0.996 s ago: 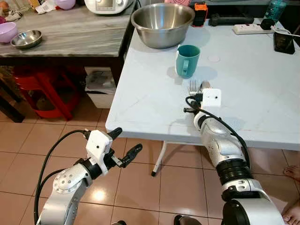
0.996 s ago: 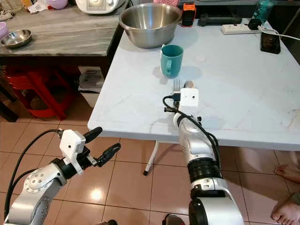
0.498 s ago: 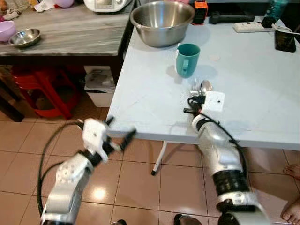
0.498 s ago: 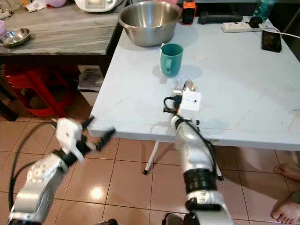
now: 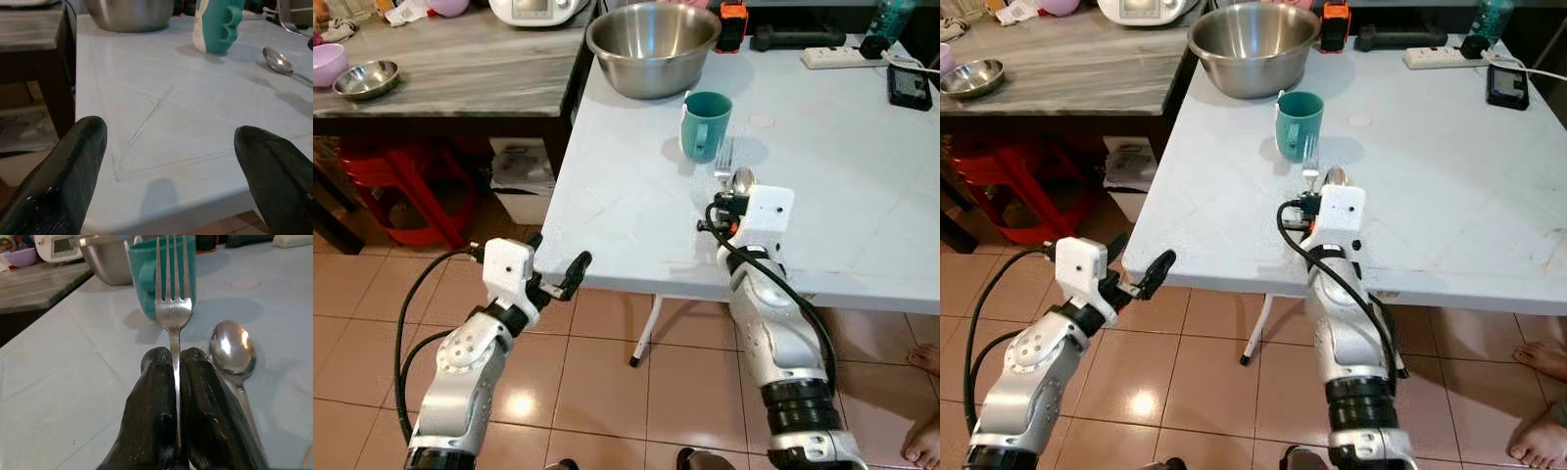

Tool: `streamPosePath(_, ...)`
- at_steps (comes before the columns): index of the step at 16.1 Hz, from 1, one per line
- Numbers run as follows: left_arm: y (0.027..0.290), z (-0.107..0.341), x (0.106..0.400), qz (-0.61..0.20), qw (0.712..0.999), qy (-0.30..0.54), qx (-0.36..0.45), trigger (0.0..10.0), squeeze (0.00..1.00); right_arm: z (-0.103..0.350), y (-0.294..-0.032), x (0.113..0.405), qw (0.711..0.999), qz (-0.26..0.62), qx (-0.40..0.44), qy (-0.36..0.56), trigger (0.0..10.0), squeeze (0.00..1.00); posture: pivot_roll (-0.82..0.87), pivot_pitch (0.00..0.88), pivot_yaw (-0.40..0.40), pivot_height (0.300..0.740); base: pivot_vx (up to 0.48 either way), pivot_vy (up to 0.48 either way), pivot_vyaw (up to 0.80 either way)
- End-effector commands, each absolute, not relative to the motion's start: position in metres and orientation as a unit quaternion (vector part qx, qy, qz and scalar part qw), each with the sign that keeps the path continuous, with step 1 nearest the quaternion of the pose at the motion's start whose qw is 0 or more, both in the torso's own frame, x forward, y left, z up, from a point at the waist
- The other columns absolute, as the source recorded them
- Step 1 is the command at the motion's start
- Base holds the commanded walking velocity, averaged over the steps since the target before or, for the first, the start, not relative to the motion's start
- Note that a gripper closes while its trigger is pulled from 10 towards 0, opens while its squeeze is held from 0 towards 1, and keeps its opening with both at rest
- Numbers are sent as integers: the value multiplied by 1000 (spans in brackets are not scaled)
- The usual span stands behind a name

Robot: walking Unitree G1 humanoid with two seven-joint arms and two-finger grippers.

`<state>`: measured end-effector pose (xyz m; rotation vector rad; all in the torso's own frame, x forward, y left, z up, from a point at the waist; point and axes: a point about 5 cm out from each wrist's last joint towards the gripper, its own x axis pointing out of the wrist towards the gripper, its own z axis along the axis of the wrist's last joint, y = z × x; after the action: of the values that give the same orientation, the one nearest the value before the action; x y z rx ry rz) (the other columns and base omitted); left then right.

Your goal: Setting the table

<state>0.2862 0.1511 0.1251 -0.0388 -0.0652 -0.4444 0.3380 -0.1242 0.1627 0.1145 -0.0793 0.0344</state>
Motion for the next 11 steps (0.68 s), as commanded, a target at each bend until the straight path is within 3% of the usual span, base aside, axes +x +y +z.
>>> streamPosePath(1, 156, 122, 287, -208, 978, -26, -18, 10000, 0, 167, -118, 335, 997, 30, 62, -48, 10000, 0, -156, 132, 70, 740, 0, 349, 0)
streamPosePath(4, 156, 122, 289, -207, 978, -25, -17, 10000, 0, 167, -117, 335, 996, 28, 70, -46, 10000, 0, -155, 128, 76, 740, 0, 356, 0)
streamPosePath(8, 158, 122, 289, -204, 979, -24, -19, 10000, 0, 167, -117, 334, 996, 28, 72, -46, 10000, 0, -153, 129, 81, 740, 0, 393, -736)
streamPosePath(11, 158, 121, 289, -203, 979, -22, -18, 10000, 0, 167, -117, 333, 996, 28, 73, -47, 10000, 0, -151, 129, 80, 740, 0, 474, 0)
